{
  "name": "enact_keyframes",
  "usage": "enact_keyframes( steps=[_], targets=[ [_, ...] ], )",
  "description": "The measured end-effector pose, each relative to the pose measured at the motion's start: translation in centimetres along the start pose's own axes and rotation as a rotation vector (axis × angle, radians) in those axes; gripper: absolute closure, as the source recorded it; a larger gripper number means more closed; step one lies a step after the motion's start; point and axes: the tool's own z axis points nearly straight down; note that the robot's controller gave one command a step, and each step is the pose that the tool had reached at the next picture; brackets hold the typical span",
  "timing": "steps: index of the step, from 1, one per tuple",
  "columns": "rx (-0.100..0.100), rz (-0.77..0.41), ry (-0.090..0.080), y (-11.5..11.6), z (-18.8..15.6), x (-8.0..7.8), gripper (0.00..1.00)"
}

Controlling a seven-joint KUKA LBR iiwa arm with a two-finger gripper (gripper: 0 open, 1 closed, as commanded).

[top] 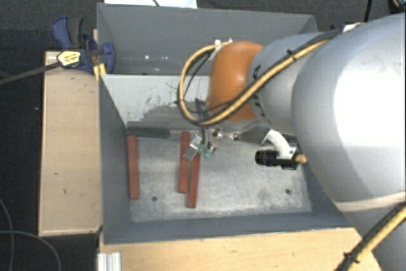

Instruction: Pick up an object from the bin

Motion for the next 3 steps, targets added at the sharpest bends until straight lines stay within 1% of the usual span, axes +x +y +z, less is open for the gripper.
enact_keyframes(
  steps=[1,2,3],
  targets=[
    [0.010,0.007,0.002,-5.3,0.8,-1.7,1.00],
    [0.007,0.000,0.002,-5.0,0.7,-1.6,0.00],
    [0.003,0.144,0.002,1.6,3.3,1.6,0.00]
  ],
)
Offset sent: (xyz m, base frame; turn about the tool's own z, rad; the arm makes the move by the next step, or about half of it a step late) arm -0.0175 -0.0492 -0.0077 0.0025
